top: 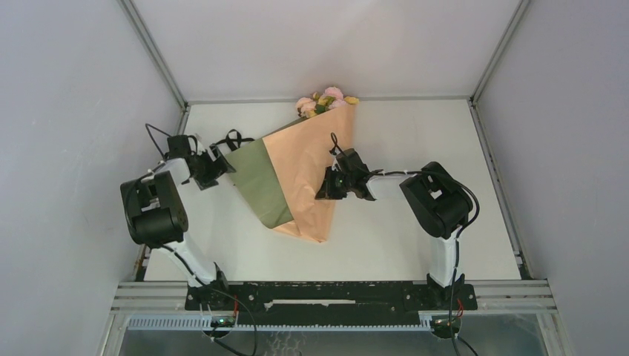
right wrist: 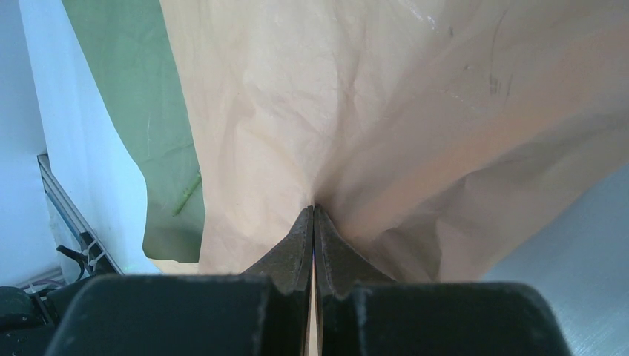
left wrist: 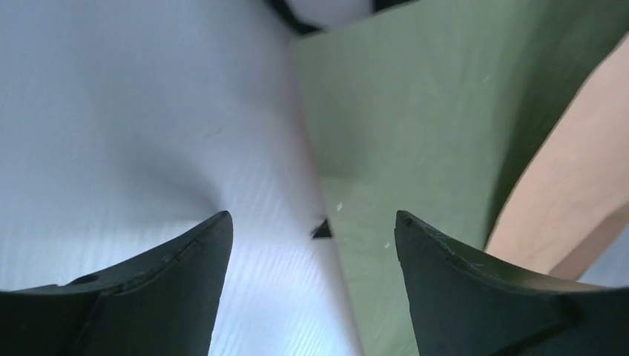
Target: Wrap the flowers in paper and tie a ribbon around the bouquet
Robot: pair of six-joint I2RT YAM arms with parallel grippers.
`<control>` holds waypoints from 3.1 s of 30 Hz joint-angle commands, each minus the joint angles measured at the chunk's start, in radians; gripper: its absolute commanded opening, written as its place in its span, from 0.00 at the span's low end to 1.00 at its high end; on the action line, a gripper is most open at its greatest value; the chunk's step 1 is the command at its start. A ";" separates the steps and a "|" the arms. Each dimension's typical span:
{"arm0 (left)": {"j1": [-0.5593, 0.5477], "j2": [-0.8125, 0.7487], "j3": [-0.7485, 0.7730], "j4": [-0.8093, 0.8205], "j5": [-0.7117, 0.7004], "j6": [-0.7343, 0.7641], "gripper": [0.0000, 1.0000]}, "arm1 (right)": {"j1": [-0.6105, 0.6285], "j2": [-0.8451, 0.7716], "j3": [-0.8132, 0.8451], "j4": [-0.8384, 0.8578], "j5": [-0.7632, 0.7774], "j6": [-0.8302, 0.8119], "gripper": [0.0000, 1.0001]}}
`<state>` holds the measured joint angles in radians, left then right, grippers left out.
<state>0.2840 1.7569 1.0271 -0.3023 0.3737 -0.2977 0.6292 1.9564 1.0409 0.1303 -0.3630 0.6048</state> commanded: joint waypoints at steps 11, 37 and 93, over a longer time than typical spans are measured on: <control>-0.033 0.150 0.124 0.125 0.145 -0.089 0.52 | 0.001 -0.033 -0.012 -0.025 0.040 -0.034 0.06; -0.490 -0.237 0.148 0.045 0.379 0.048 0.00 | -0.052 0.009 -0.090 0.108 -0.027 0.111 0.06; -0.891 0.318 0.676 -0.005 0.228 -0.069 0.00 | -0.195 -0.036 -0.252 0.258 -0.114 0.178 0.09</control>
<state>-0.5941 2.0956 1.6241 -0.3206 0.5552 -0.3153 0.4332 1.8874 0.7830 0.3717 -0.5072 0.7906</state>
